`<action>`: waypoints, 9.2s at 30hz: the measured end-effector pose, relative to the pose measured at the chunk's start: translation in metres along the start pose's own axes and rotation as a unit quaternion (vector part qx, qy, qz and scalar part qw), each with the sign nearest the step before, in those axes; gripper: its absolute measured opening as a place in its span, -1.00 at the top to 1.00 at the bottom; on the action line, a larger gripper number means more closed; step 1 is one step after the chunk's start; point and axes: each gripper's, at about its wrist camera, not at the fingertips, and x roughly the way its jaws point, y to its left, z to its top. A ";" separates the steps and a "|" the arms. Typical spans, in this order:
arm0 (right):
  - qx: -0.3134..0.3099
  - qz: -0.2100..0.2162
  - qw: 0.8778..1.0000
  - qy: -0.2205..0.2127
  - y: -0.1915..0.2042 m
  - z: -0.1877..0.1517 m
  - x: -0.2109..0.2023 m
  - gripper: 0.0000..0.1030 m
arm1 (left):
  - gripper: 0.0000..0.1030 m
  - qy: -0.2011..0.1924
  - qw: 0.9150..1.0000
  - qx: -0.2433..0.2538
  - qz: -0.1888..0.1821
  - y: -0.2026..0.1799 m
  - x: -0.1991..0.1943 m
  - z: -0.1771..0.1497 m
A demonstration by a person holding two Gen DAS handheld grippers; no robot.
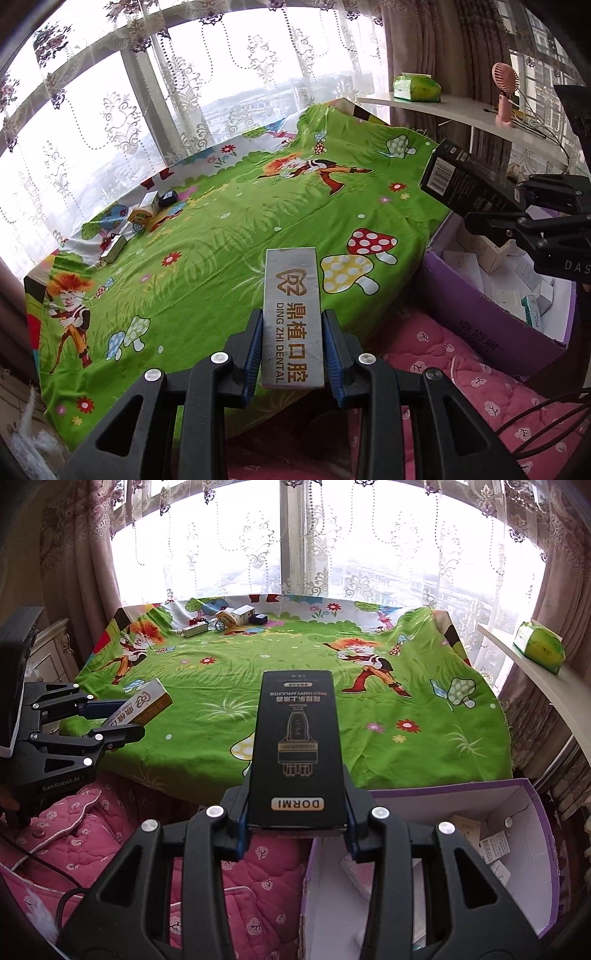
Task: Organize rigid objects
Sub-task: 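Carry both held boxes to the storage box and lower them inside, then open both tools and move them back over the bed, then grasp the white medicine box with the left tool while the right tool grasps the blue box, then carry both held boxes to the storage box and lower them inside, then open both tools and move them back over the bed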
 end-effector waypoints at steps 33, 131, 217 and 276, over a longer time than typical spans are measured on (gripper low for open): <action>0.118 -0.165 0.979 0.039 -0.141 -0.077 -0.045 0.17 | 0.38 0.014 0.966 0.219 -0.135 -0.190 0.019 0.055; -0.104 0.086 0.985 0.108 0.155 0.115 0.223 0.40 | 0.34 0.058 0.958 -0.279 0.037 0.240 0.109 -0.059; 0.093 -0.087 0.992 0.009 -0.037 -0.038 -0.062 0.40 | 0.34 0.017 0.975 0.177 -0.136 -0.140 0.009 0.046; -0.231 0.086 0.968 0.051 0.192 0.206 0.343 -0.77 | -1.00 0.107 0.926 -0.334 0.140 0.331 0.151 -0.085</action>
